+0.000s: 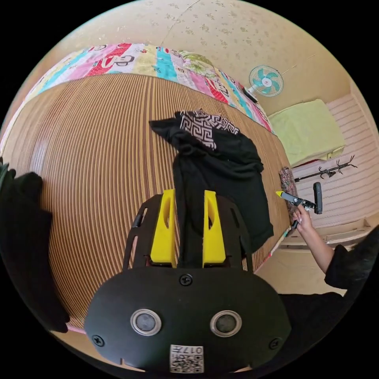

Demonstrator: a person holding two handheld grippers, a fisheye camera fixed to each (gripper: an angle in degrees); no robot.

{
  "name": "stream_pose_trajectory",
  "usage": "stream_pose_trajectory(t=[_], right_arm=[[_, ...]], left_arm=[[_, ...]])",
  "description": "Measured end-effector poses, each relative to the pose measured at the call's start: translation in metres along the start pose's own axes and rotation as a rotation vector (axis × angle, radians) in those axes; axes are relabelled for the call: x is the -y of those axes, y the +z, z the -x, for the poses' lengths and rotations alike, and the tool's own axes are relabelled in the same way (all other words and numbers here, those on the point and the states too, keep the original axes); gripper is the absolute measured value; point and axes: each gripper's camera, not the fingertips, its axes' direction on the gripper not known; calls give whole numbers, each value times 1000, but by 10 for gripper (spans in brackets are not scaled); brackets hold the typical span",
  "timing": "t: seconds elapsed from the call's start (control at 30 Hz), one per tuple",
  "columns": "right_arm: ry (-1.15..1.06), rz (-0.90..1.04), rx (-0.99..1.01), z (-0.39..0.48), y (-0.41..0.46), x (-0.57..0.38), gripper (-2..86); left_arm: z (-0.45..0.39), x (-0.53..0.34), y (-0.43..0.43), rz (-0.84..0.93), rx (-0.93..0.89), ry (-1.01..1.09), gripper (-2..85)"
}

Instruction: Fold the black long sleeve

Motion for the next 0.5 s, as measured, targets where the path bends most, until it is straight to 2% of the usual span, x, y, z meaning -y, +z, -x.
stream_pose_trajectory(t=[0.1,0.3,0.43,0.5], right_arm=[[111,78,82,-38,6,-53,102],[286,50,300,-72,1,-91,114],[270,71,222,-72,-7,-85,89],[188,132,317,-74,-14,-83,50]], left_arm=[[19,-56,3,65,-143,-159,130],[16,-84,-4,121,-102,-274,88],[7,-74,-12,164,-53,-263,64],[0,-74,-25,159,-13,-245,66]])
